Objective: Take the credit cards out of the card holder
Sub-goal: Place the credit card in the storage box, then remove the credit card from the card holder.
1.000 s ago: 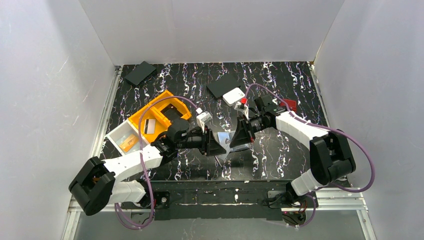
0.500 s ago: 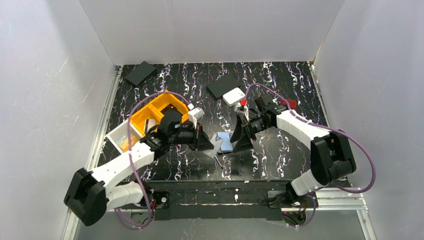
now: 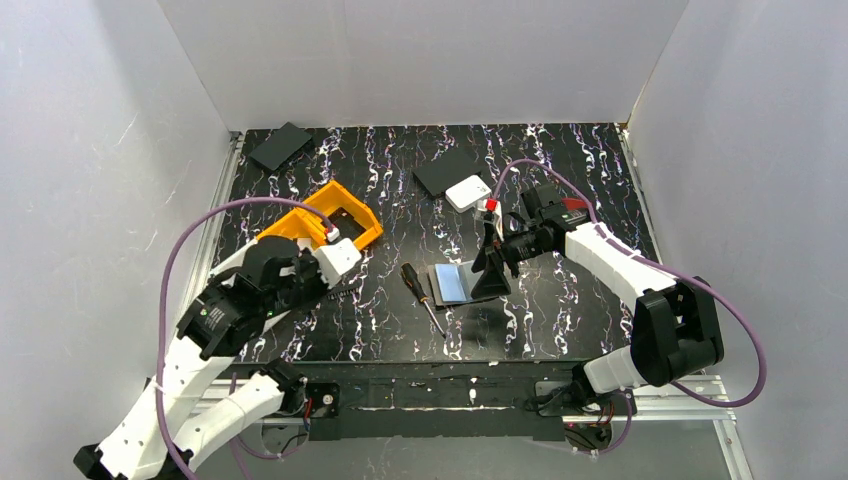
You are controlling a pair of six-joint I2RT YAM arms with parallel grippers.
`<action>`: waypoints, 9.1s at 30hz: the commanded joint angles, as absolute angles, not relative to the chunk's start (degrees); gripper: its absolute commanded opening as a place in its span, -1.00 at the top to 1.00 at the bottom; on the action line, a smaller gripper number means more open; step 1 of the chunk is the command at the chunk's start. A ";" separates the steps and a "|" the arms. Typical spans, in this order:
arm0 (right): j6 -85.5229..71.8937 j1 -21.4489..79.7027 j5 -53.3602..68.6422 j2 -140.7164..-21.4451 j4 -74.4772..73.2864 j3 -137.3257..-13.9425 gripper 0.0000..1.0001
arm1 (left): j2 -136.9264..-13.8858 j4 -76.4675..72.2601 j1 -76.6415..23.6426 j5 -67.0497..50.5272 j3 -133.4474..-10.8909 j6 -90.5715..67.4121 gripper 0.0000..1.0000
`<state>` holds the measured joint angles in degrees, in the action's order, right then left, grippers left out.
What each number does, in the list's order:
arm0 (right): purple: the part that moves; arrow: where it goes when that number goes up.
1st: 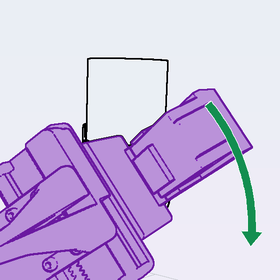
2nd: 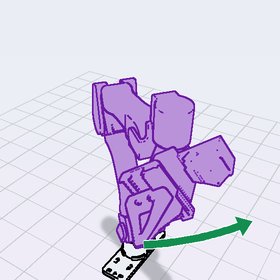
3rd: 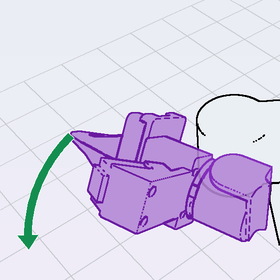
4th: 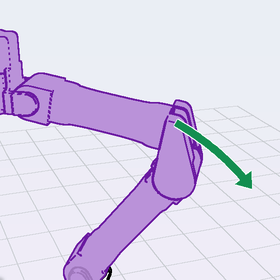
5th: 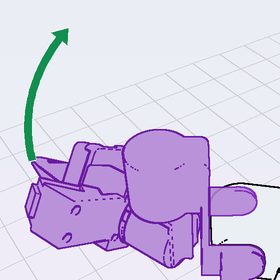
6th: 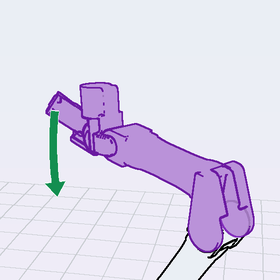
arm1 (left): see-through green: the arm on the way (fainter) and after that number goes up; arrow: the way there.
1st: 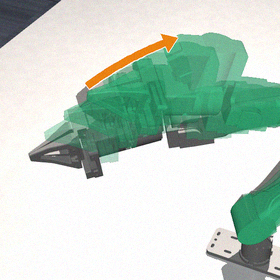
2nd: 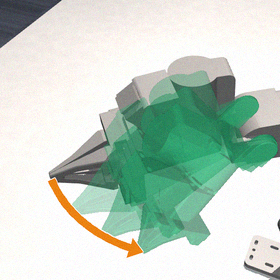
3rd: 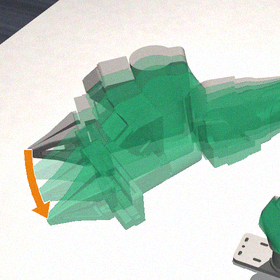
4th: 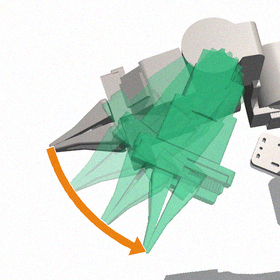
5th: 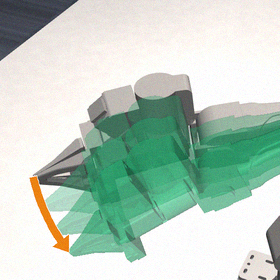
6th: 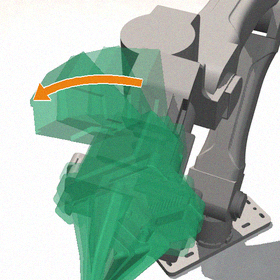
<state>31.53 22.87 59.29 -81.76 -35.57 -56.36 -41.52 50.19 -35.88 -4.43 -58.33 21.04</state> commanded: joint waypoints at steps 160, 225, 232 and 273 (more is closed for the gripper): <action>17.47 21.45 29.05 -90.73 -19.42 -52.00 0.97 | -105.66 4.00 -52.69 4.72 -62.87 -47.93 0.75; 21.45 24.87 42.03 -91.90 -21.29 -52.21 0.34 | -92.47 -8.83 -49.66 -6.44 -47.16 -56.00 0.17; 21.38 25.04 43.69 -93.39 -21.36 -52.55 0.30 | -93.04 -19.26 -48.52 -11.25 -44.21 -62.86 0.02; 23.58 26.40 47.64 -96.12 -24.10 -53.92 0.29 | -97.45 -29.18 -44.49 -12.13 -41.29 -69.91 -0.01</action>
<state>21.96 25.69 45.36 -95.44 -22.94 -51.53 -98.15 -29.58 -44.84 -11.88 -41.71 -70.57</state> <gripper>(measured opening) 0.357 0.507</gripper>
